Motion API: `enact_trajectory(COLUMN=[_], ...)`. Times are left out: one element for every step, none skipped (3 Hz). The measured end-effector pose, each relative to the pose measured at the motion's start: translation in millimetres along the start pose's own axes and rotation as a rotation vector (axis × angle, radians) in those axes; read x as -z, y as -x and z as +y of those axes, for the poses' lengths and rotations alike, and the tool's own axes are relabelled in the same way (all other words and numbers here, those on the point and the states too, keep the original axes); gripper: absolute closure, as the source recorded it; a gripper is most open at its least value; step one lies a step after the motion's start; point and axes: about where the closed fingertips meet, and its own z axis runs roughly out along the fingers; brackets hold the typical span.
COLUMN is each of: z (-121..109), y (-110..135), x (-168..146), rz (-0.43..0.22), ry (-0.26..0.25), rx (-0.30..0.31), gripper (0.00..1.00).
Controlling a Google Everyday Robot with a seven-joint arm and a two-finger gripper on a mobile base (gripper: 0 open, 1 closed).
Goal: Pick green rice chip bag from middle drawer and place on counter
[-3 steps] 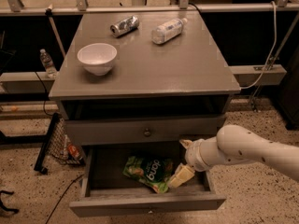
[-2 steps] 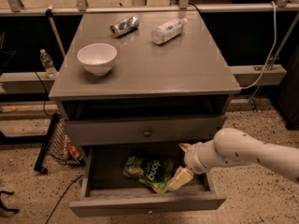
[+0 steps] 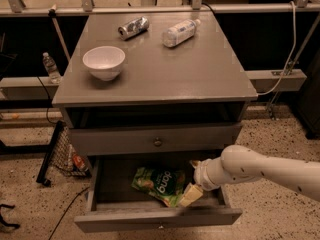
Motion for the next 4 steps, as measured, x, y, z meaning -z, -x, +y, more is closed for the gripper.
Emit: enact_trajectory(z=[-9, -12, -13, -15], y=[4, 16, 28, 37], x=[-18, -34, -52, -67], rz=[-0.039, -0.090, -0.125, -0.145], ry=[-0.011, -0.012, 0.002, 0.004], rx=[0.023, 0.053, 0.074, 0.080], gripper=[0.00, 0.00, 0.00, 0.00])
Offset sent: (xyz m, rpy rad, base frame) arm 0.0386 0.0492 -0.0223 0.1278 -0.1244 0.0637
